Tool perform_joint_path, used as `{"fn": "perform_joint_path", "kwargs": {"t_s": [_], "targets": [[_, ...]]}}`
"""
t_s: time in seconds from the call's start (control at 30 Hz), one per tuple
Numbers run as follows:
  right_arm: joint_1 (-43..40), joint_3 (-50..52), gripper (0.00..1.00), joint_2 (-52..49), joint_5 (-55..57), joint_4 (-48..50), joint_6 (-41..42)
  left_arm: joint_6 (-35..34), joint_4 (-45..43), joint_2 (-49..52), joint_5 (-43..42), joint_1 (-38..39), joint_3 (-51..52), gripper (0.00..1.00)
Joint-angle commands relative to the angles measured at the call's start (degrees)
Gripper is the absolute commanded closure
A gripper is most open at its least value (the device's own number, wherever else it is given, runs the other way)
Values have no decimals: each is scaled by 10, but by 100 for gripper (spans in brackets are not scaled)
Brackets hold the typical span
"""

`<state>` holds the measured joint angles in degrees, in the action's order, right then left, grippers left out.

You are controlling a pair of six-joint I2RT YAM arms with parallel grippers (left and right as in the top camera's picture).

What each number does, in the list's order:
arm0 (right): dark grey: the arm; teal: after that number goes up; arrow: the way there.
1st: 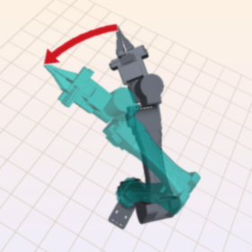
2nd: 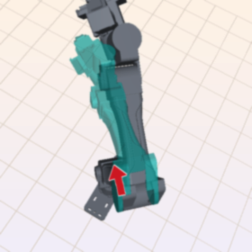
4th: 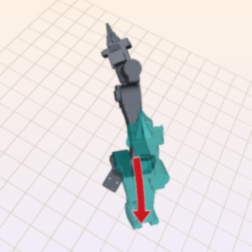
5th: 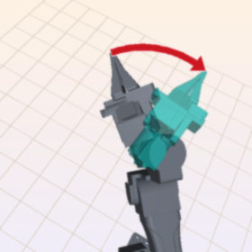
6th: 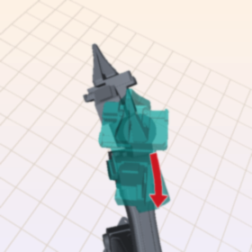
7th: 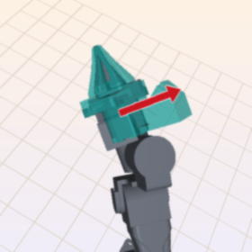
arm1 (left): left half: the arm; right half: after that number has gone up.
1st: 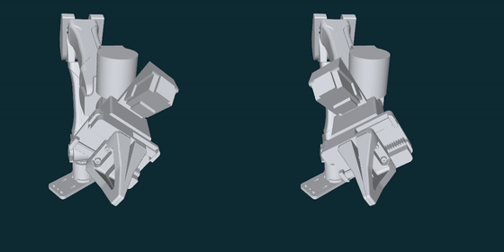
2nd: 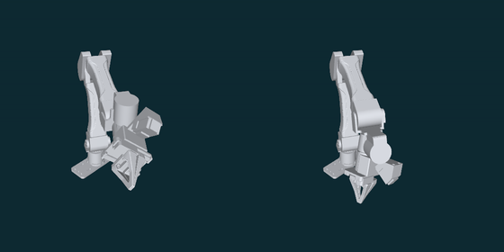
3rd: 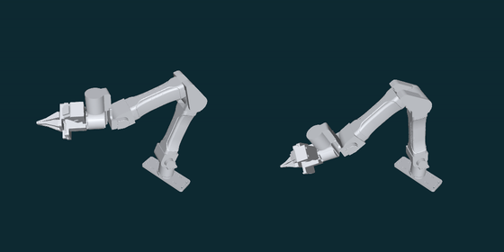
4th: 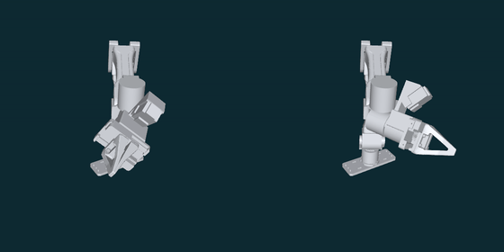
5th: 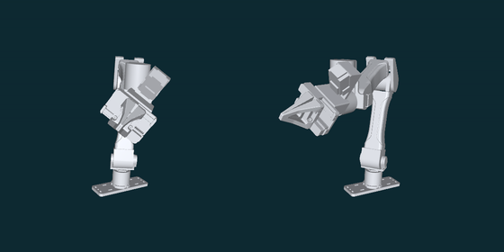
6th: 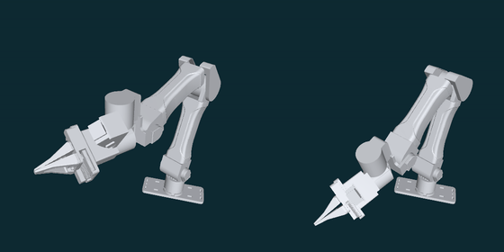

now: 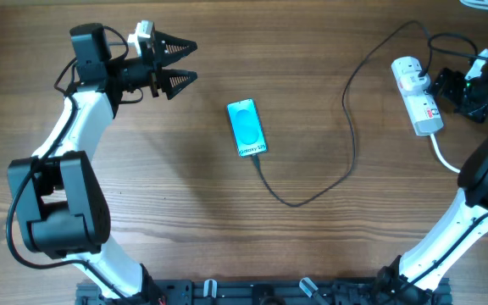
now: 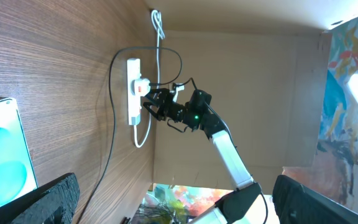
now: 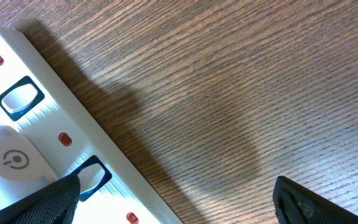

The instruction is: Plug charger to phone and switch on socket

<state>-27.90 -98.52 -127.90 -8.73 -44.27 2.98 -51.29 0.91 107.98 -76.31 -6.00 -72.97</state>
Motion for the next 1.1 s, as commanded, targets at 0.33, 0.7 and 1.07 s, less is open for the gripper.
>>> {"fn": "perform_joint_path", "kwargs": {"t_s": [0.33,0.7,1.07], "targets": [[2,14,0,6,12,-2,-2,12,-2,-8,0,-3,-1,0],[2,15,0,6,-8,28,-5,12,-2,-8,0,-3,-1,0],[2,15,0,6,-21,1,-4,12,-2,-8,0,-3,-1,0]]}}
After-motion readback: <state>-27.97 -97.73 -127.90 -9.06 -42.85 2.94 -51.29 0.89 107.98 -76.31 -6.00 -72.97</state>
